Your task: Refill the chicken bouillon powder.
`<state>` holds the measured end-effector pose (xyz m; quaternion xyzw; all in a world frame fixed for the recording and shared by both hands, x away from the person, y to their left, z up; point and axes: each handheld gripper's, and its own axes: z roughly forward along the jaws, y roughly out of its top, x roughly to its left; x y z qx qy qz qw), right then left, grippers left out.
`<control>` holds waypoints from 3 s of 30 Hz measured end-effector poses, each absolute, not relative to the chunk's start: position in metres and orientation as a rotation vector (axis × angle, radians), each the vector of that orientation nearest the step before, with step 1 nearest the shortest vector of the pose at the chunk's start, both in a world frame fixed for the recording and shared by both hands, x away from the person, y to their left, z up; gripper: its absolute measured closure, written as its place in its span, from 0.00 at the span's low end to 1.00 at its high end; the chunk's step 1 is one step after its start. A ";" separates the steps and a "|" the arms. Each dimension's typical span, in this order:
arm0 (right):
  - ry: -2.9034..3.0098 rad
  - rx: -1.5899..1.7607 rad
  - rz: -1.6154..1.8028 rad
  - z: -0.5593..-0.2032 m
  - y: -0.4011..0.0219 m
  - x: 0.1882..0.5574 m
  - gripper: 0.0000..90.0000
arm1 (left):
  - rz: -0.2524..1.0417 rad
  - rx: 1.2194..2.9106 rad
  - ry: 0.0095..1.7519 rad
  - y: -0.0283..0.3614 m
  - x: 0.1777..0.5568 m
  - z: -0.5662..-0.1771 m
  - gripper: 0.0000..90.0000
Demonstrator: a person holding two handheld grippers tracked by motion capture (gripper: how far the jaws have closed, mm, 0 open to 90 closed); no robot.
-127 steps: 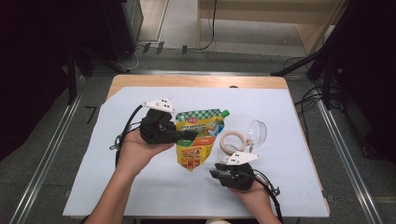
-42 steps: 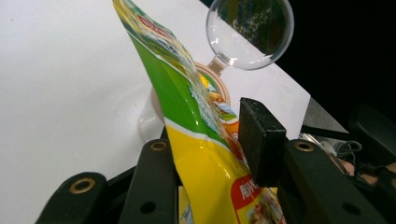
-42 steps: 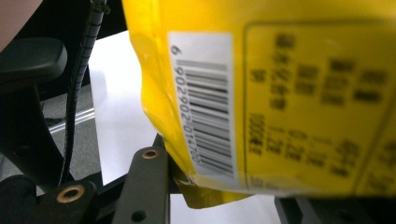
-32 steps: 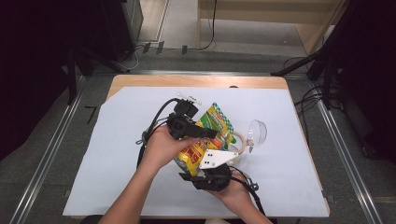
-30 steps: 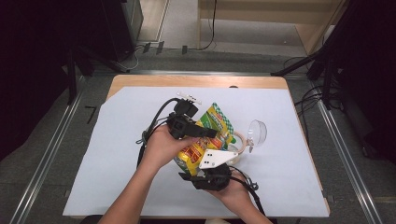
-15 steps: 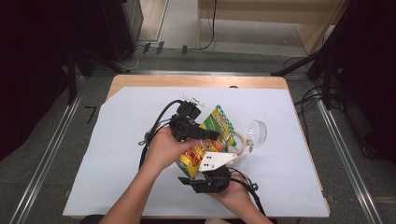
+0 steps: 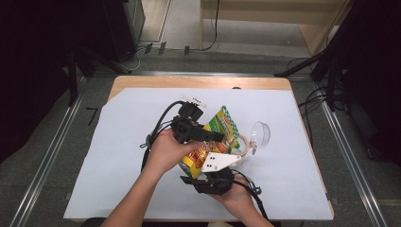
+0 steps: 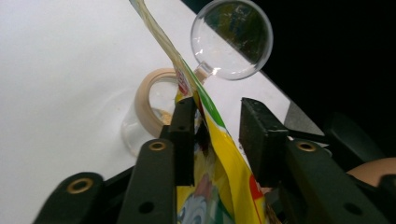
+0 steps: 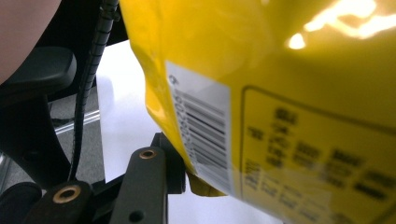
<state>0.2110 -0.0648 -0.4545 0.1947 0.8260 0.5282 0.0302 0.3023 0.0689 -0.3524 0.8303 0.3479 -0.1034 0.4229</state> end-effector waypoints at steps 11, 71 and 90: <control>2.535 0.688 1.693 -0.450 -0.067 0.214 0.73 | -0.215 2.083 0.866 0.072 0.298 -0.346 0.62; 2.501 0.691 1.698 -0.443 -0.059 0.224 0.75 | -0.096 2.096 0.826 0.065 0.302 -0.333 0.70; 2.504 0.694 1.690 -0.445 -0.059 0.225 0.75 | -0.080 2.106 0.826 0.064 0.302 -0.335 0.70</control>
